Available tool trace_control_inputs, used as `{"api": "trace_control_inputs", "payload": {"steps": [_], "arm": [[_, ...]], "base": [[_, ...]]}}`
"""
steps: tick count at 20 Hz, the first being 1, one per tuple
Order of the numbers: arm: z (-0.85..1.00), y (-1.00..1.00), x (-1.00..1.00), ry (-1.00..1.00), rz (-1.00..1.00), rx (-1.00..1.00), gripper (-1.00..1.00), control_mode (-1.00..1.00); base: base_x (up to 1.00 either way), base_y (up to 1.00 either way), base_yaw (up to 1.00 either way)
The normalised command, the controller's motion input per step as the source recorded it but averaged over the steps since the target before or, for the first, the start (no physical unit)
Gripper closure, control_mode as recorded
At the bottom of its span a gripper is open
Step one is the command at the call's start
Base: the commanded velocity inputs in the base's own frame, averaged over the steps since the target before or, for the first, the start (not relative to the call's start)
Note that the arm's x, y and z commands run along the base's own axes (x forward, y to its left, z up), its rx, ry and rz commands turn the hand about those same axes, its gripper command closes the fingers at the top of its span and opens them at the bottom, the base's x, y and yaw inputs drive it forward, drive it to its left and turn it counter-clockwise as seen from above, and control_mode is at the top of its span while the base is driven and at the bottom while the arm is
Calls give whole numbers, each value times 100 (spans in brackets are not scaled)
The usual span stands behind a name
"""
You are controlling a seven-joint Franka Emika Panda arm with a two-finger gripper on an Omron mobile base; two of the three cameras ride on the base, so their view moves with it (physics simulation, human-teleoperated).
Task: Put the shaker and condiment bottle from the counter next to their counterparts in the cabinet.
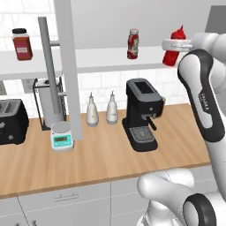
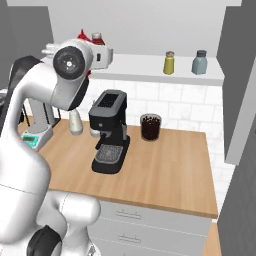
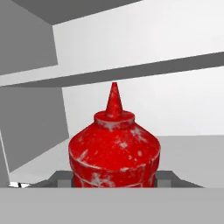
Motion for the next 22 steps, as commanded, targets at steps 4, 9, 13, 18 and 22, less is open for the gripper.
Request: {"api": "trace_control_inputs", "payload": {"steps": [4,9,13,18,22], "arm": [[0,-33,76,0,0,9,100,-100],[0,-28,55,0,0,1,100,-100],[0,-17,28,0,0,-3,100,-100],[-5,-24,27,1,0,-12,100,-100],[0,0,0,0,0,0,100,-100]], "base": [[0,0,0],[0,0,0],[0,0,0],[0,0,0],[0,0,0]]}}
